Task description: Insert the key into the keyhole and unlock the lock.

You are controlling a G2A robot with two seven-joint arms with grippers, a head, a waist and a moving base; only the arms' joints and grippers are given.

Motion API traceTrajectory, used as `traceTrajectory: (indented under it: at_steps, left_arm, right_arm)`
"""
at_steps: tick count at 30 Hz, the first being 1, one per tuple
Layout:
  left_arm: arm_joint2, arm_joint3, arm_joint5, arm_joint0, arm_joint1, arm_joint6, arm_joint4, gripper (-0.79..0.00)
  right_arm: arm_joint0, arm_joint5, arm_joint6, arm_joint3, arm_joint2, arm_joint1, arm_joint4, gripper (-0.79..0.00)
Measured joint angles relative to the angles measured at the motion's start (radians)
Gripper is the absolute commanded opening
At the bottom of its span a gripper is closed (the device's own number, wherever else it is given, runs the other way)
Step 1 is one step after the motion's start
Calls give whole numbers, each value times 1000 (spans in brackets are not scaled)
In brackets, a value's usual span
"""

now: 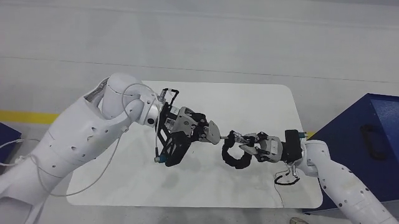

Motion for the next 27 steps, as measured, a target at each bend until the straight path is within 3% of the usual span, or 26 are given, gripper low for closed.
traceTrajectory:
  at_steps: [8, 11, 18, 21, 27]
  left_arm:
    - [-1, -3, -1, 2, 0, -2, -2, -785]
    - [19, -34, -18, -22, 4, -29, 76, -785]
    - [188, 1, 113, -211, 18, 113, 314, -785]
    - [231, 12, 177, -278, 17, 177, 343, -785]
    - [261, 21, 234, -319, 12, 234, 331, -785]
  right_arm:
    - [-2, 0, 0, 0, 10, -1, -8, -785]
    - [-6, 0, 7, -7, 5, -2, -8, -785]
    - [4, 0, 41, -44, -93, 18, 12, -785]
    - [48, 0, 45, -24, -170, 40, 67, -785]
    - [149, 0, 46, -16, -349, 76, 228, -785]
